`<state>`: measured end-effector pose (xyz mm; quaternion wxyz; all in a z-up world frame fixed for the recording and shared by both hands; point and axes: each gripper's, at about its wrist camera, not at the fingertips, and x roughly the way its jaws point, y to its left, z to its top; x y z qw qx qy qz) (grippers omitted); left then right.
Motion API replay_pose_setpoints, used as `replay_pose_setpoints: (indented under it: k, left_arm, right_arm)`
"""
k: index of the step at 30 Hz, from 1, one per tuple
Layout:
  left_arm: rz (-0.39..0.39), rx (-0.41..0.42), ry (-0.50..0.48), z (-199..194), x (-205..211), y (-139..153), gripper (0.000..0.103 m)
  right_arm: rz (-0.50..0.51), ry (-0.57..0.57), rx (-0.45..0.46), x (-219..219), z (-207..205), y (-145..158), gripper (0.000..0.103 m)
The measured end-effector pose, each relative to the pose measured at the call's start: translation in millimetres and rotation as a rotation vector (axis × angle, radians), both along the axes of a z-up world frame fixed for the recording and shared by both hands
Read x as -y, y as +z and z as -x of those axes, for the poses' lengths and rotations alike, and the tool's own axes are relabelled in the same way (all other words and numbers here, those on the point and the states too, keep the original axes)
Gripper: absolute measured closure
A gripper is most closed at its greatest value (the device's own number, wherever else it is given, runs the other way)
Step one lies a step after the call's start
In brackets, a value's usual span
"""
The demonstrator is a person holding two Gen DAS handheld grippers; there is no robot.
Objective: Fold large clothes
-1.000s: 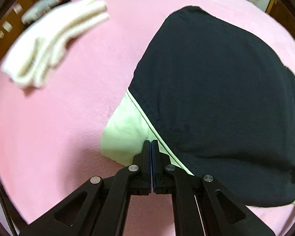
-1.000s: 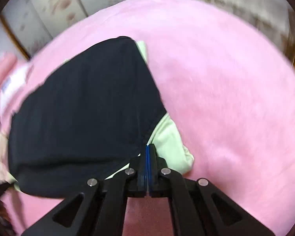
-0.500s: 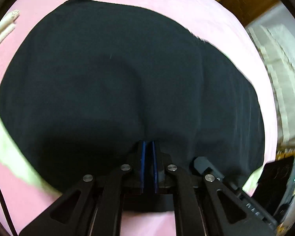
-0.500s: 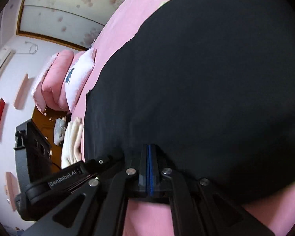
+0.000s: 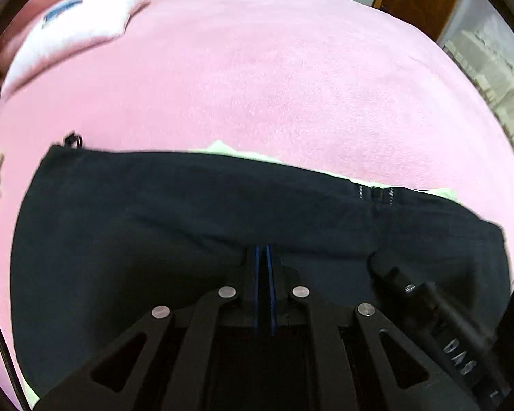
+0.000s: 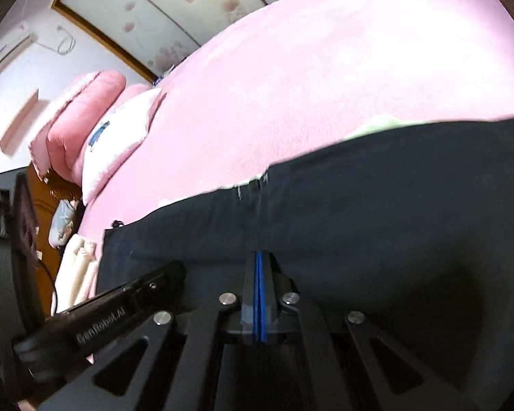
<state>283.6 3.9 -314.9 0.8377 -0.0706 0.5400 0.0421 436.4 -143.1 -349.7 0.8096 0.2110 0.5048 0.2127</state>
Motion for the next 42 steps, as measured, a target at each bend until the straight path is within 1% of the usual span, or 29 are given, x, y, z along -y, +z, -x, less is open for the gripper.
replay_pose_setpoints:
  k: [1,3,4,6,7,8,9,10,11,12,13,14,15,16,17,18,19,20,22,24,27,30,32,34,36,38,41,42]
  left_arm:
    - [-0.028,0.022,-0.008,2,-1,-1,0.101]
    - [-0.088,0.072,0.006,7,-6,0,0.102]
    - [-0.149,0.092,0.028,6,-10,1,0.101]
    - [-0.348,0.123,0.077,9,-25,-3,0.100]
    - [-0.416,0.109,0.098,8,-41,-12,0.100]
    - [-0.411,0.081,0.104,7,-63,-22,0.100]
    - [-0.386,0.084,0.103,8,-80,-24,0.098]
    - [-0.386,0.095,0.098,9,-88,-30,0.098]
    - [-0.418,0.082,0.095,8,-98,-31,0.098]
    - [-0.428,0.066,0.082,8,-100,-30,0.098]
    - [-0.420,0.062,0.071,8,-101,-28,0.098]
    - [-0.413,0.055,0.073,0,-112,-22,0.098]
    - [-0.401,0.046,0.075,-6,-125,-19,0.098]
    - [-0.396,0.039,0.079,-12,-128,-15,0.098]
    - [-0.397,0.033,0.086,-10,-129,-17,0.098]
    - [-0.401,0.022,0.092,-11,-127,-19,0.098]
    - [-0.401,0.020,0.098,-14,-133,-12,0.098]
    - [-0.400,0.017,0.105,-15,-144,-8,0.098]
    - [-0.409,0.014,0.103,-16,-144,-8,0.098]
    - [-0.430,0.014,0.090,-16,-142,-8,0.098]
    - [-0.436,0.020,0.087,-15,-137,-8,0.098]
    - [-0.417,0.025,0.099,-15,-138,-8,0.098]
    - [-0.416,0.027,0.101,-15,-136,-8,0.098]
    - [-0.410,0.034,0.103,-14,-136,-8,0.098]
    - [-0.399,0.038,0.106,-14,-138,-8,0.098]
    - [-0.377,0.040,0.111,-14,-140,-7,0.098]
    - [-0.355,0.039,0.110,-14,-143,-6,0.098]
    - [-0.349,0.041,0.108,-14,-143,-6,0.098]
  right_arm:
    - [-0.008,0.013,-0.003,8,2,-1,0.103]
    - [-0.030,0.043,0.008,13,-7,-4,0.103]
    - [-0.019,0.047,0.030,20,-9,-3,0.103]
    - [-0.017,0.039,0.064,50,-12,-2,0.103]
    - [-0.035,0.036,0.075,69,-13,-1,0.103]
    - [-0.020,0.016,0.082,76,-10,1,0.103]
    - [0.062,-0.062,0.101,105,-8,4,0.103]
    - [0.087,-0.110,0.110,120,-5,4,0.103]
    - [0.149,-0.199,0.111,150,-2,6,0.103]
    - [0.264,-0.337,0.090,189,1,6,0.103]
    - [0.288,-0.410,0.072,214,3,5,0.103]
    - [0.191,-0.450,0.061,240,6,3,0.103]
    - [0.197,-0.507,0.016,262,9,1,0.103]
    - [0.280,-0.549,-0.023,274,10,2,0.103]
    - [0.283,-0.537,-0.018,278,10,4,0.103]
    - [0.307,-0.526,-0.017,279,10,8,0.103]
    - [0.345,-0.518,-0.017,281,10,12,0.103]
    - [0.381,-0.500,-0.011,265,6,18,0.103]
    - [0.437,-0.460,0.025,243,4,29,0.103]
    - [0.442,-0.443,0.065,220,5,43,0.103]
    - [0.343,-0.412,0.145,185,15,67,0.103]
    - [0.263,-0.308,0.168,141,18,81,0.103]
    - [0.234,-0.225,0.166,104,18,87,0.103]
    - [0.196,-0.120,0.133,66,20,83,0.103]
    - [0.217,-0.051,0.108,31,24,80,0.103]
    - [0.266,-0.011,0.086,4,31,72,0.102]
    - [0.259,0.021,0.057,-14,37,63,0.101]
    - [0.284,0.020,0.046,-19,40,59,0.101]
